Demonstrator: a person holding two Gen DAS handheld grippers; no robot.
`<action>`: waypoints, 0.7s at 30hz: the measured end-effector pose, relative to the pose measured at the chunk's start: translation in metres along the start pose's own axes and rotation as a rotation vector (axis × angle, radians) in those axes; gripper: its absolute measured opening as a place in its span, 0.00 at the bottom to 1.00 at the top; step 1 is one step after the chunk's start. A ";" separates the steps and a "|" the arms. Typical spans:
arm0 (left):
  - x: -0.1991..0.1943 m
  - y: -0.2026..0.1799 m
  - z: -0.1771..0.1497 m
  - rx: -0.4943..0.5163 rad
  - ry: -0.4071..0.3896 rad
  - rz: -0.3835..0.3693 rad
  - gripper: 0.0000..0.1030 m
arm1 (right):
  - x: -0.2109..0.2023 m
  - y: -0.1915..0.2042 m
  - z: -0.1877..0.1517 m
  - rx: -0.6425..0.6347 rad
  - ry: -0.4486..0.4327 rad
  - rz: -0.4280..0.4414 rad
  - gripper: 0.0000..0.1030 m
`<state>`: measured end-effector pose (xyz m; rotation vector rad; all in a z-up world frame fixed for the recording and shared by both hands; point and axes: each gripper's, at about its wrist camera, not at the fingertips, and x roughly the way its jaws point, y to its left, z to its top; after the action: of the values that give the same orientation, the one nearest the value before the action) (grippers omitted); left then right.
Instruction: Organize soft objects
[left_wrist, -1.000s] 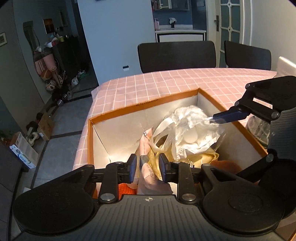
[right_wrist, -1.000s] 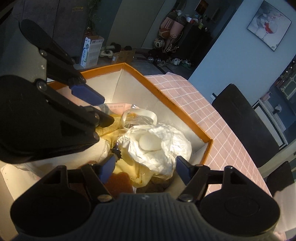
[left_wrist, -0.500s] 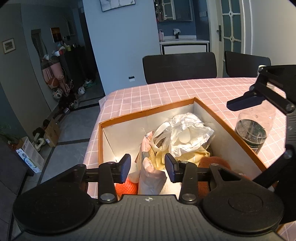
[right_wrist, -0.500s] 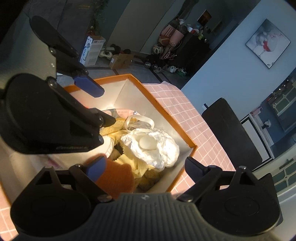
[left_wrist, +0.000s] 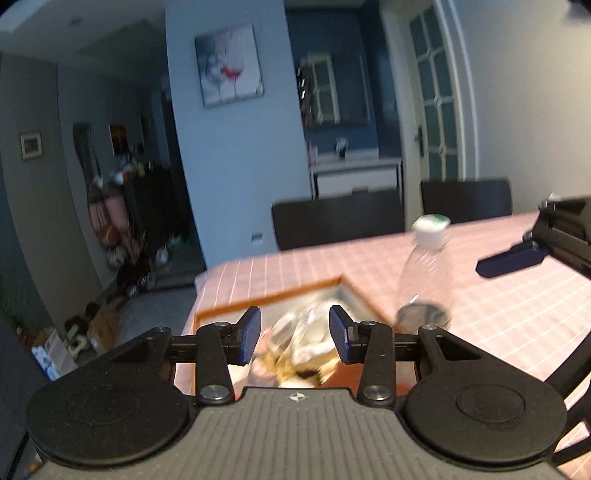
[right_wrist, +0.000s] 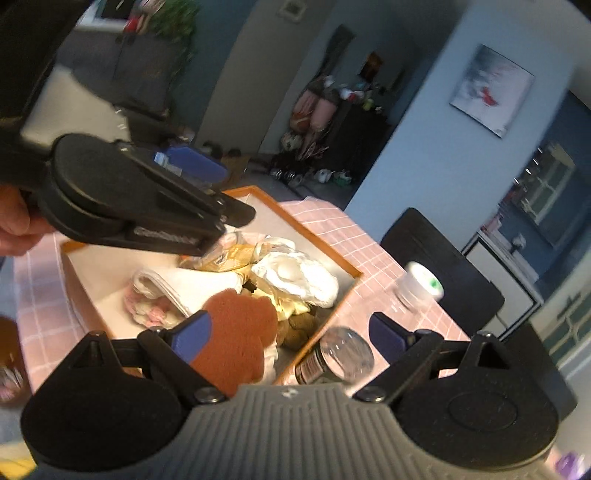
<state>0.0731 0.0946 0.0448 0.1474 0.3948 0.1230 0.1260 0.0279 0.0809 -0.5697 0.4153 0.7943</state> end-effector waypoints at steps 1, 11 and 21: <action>-0.006 -0.004 0.002 0.000 -0.025 -0.007 0.46 | -0.008 -0.004 -0.004 0.035 -0.013 -0.005 0.88; -0.064 -0.057 -0.005 -0.016 -0.242 -0.050 0.46 | -0.089 -0.031 -0.058 0.328 -0.177 -0.124 0.90; -0.070 -0.100 -0.035 -0.012 -0.318 0.060 0.46 | -0.137 -0.022 -0.120 0.511 -0.301 -0.255 0.97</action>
<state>0.0043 -0.0099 0.0223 0.1642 0.0727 0.1586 0.0390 -0.1339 0.0699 -0.0202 0.2455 0.4894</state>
